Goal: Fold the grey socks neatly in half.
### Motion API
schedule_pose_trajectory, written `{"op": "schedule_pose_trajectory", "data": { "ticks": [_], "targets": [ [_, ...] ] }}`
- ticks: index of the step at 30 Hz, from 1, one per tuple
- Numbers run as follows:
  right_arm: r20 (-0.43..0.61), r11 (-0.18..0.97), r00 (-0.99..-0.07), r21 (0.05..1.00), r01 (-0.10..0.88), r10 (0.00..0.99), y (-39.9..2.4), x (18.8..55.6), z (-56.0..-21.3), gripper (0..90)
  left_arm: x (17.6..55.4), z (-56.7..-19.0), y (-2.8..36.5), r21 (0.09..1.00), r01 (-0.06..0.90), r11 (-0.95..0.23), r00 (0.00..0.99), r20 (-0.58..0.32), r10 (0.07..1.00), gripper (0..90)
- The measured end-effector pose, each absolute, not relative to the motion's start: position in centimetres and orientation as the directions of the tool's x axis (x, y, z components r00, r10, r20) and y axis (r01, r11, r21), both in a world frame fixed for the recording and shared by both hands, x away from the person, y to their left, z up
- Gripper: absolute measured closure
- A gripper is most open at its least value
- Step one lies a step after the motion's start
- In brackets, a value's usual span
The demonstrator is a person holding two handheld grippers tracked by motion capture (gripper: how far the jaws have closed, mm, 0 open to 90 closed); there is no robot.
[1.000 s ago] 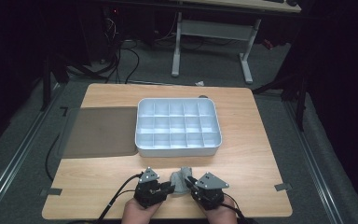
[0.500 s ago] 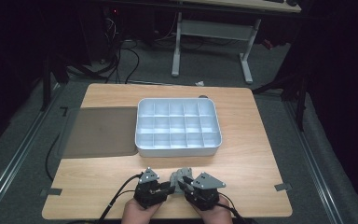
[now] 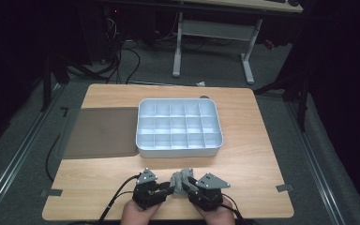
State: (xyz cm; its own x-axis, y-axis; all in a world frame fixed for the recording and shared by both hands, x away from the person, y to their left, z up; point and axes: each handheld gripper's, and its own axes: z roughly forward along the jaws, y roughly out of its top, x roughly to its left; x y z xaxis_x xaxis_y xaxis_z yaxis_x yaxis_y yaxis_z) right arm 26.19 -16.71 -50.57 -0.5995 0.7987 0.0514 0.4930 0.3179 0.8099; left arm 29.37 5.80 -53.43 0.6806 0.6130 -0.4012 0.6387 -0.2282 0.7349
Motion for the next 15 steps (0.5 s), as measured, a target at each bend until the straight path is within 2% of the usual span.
{"op": "schedule_pose_trajectory", "data": {
  "ticks": [2, 4, 5, 7, 15],
  "targets": [
    [0.064, 0.320, -0.593, 0.793, 0.519, 0.803, -16.7, 26.6, -51.5, 69.2, 29.4, -53.5, 5.8, 0.731, 0.640, -0.238, 0.681, -0.396, 0.617, 75.2],
    [0.064, 0.323, -0.594, 0.790, 0.522, 0.802, -16.6, 26.7, -51.7, 71.5, 29.4, -53.5, 5.7, 0.728, 0.642, -0.242, 0.679, -0.393, 0.620, 76.9],
    [0.058, 0.333, -0.596, 0.785, 0.523, 0.801, -16.4, 26.7, -52.0, 81.8, 29.4, -53.5, 5.7, 0.724, 0.645, -0.245, 0.677, -0.393, 0.623, 79.7],
    [0.047, 0.347, -0.606, 0.783, 0.516, 0.794, -16.1, 26.8, -52.1, 86.8, 29.4, -53.5, 5.7, 0.723, 0.646, -0.245, 0.676, -0.393, 0.624, 80.8],
    [0.046, 0.359, -0.638, 0.795, 0.489, 0.769, -15.2, 26.7, -51.6, 88.1, 29.4, -53.6, 5.7, 0.721, 0.647, -0.249, 0.676, -0.391, 0.624, 81.6]
  ]
}}
